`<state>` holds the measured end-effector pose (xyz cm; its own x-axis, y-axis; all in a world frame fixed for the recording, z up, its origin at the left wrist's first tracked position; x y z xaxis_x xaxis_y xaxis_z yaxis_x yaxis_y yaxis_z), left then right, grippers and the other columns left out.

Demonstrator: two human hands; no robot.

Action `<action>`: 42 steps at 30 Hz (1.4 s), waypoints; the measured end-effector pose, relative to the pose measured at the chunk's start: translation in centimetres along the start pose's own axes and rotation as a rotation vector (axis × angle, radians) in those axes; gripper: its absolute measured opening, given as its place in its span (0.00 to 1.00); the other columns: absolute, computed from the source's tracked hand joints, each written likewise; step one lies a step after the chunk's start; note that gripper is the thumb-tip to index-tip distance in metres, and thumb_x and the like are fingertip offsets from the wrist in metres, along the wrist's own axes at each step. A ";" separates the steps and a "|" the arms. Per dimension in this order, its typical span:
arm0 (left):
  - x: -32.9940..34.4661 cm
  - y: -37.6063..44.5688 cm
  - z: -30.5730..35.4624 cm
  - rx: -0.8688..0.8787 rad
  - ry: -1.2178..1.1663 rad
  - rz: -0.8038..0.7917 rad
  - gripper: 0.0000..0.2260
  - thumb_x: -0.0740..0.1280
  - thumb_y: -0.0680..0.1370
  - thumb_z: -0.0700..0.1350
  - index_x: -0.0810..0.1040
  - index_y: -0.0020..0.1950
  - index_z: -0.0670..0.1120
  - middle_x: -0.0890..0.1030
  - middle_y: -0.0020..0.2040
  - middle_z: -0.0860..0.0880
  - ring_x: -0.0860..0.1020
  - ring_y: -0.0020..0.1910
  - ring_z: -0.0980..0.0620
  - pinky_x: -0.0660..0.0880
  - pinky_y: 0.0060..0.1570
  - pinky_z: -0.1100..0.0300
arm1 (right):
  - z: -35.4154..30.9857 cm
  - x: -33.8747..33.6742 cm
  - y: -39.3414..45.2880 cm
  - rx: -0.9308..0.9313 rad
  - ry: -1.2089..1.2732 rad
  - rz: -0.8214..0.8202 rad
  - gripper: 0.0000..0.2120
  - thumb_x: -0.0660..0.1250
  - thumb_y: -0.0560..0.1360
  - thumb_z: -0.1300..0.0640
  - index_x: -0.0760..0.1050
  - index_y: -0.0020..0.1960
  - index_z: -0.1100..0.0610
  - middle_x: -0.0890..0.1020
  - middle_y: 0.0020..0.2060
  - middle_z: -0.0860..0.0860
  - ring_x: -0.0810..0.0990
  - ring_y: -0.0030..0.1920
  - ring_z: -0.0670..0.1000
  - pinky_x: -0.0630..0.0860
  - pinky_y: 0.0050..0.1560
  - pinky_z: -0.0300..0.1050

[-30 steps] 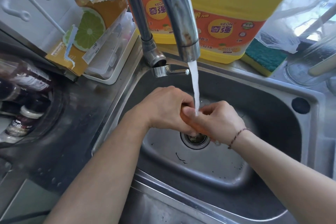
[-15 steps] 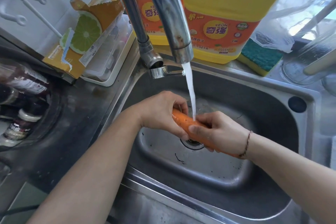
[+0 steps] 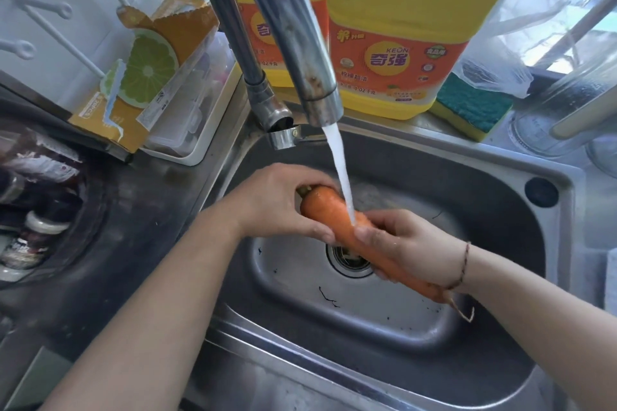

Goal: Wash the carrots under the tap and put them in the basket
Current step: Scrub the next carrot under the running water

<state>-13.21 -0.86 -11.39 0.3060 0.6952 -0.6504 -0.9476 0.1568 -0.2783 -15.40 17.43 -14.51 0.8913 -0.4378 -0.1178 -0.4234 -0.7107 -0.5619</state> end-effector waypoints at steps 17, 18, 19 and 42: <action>2.0 -1.7 -3.6 -0.188 -0.896 0.149 0.24 0.82 0.64 0.43 0.82 0.58 0.52 0.84 0.50 0.49 0.83 0.49 0.47 0.82 0.46 0.52 | 0.1 0.5 -0.5 0.120 0.094 0.156 0.19 0.67 0.74 0.38 0.82 0.50 0.53 0.85 0.38 0.59 0.77 0.28 0.55 0.76 0.31 0.48; 2.1 -1.7 -3.4 -0.219 -0.928 0.145 0.23 0.79 0.66 0.40 0.80 0.59 0.50 0.84 0.49 0.48 0.83 0.48 0.47 0.83 0.42 0.53 | 0.0 0.6 -0.4 0.172 0.072 0.164 0.24 0.66 0.72 0.34 0.81 0.49 0.55 0.84 0.35 0.57 0.77 0.27 0.55 0.76 0.30 0.47; 2.2 -1.6 -3.1 -0.245 -0.929 0.139 0.21 0.76 0.68 0.38 0.79 0.60 0.47 0.84 0.47 0.47 0.83 0.46 0.47 0.82 0.40 0.55 | 0.0 0.7 -0.2 0.226 0.045 0.163 0.30 0.64 0.71 0.30 0.81 0.49 0.57 0.83 0.32 0.55 0.76 0.26 0.55 0.76 0.30 0.46; 1.3 -0.5 -3.5 -0.515 -1.046 0.351 0.10 0.63 0.82 0.40 0.81 0.44 0.44 0.84 0.33 0.51 0.82 0.29 0.56 0.79 0.30 0.63 | -0.5 1.5 1.0 0.156 0.116 0.170 0.38 0.66 0.65 0.26 0.78 0.48 0.63 0.83 0.36 0.65 0.74 0.27 0.55 0.73 0.27 0.44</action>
<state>-12.03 -2.49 -14.54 -0.4061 0.9111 0.0706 -0.7444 -0.2851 -0.6038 -14.59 15.79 -14.78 0.7808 -0.6108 -0.1316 -0.5277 -0.5319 -0.6622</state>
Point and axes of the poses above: each hand's wrist, its own y-axis towards the middle knuckle, its own x-axis out of the palm, z = x × y, the point moved 6 cm from there along y, towards the middle knuckle
